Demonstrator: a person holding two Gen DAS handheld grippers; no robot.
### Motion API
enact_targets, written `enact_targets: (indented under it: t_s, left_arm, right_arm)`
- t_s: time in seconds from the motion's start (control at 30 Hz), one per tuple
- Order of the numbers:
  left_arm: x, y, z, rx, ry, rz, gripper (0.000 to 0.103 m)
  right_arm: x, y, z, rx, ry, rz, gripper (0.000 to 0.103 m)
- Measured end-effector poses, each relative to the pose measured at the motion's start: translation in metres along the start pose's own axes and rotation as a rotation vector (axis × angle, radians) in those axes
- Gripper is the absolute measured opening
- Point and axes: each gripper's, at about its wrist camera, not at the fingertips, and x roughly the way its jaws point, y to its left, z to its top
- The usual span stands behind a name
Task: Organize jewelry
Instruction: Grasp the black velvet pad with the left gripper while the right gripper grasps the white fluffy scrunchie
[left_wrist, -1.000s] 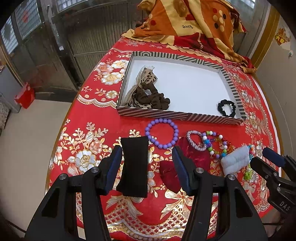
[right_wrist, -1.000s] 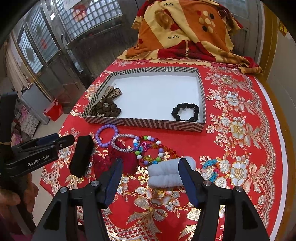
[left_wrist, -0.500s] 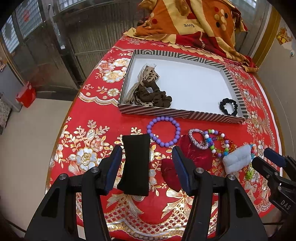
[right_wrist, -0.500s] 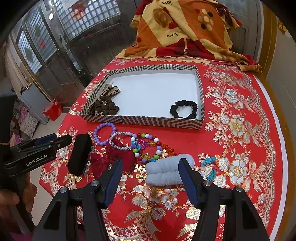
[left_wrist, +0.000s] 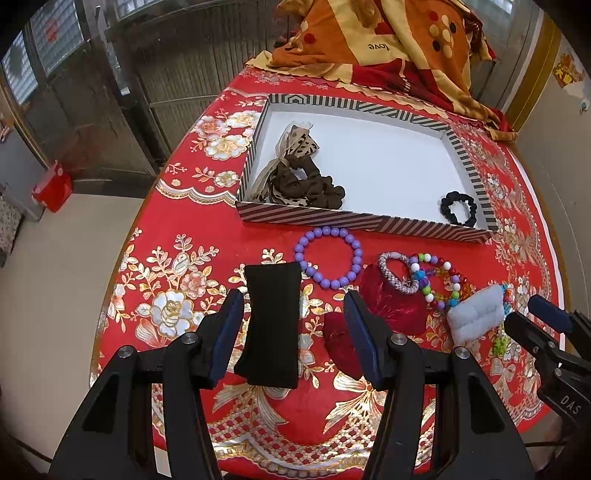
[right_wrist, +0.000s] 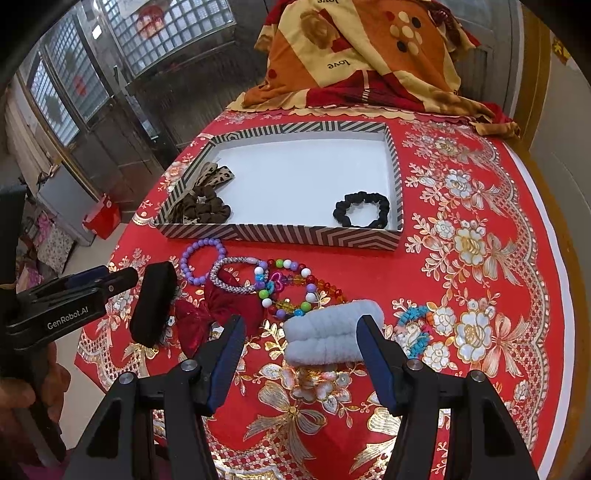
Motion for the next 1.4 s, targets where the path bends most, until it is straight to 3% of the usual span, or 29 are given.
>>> enact_targets:
  t_s: [0.43,0.63,0.83,0.97,1.13,1.4]
  left_arm:
    - [0.005,0.009,-0.002,-0.014,0.026,0.011,0.056]
    - [0.01,0.041,0.0,-0.076,0.049,-0.036,0.056]
    - [0.026,0.065,-0.008,-0.124,0.143,-0.12,0.056]
    - [0.035,0.058,-0.011,-0.123,0.177,-0.164,0.056]
    - [0.046,0.043,-0.01,-0.105,0.199,-0.208,0.068]
    - [0.07,0.034,-0.012,-0.074,0.258,-0.17,0.068]
  right_arm:
    - [0.003,-0.006,-0.002,0.009,0.014,0.002,0.065]
    - [0.005,-0.02,-0.008,0.03,0.028,-0.014,0.066]
    - [0.009,-0.041,-0.016,0.086,0.044,-0.028,0.066]
    - [0.013,-0.05,-0.017,0.116,0.049,-0.026,0.069]
    - [0.023,-0.049,-0.013,0.12,0.055,-0.014,0.069]
    - [0.053,-0.052,-0.006,0.125,0.1,0.023,0.069]
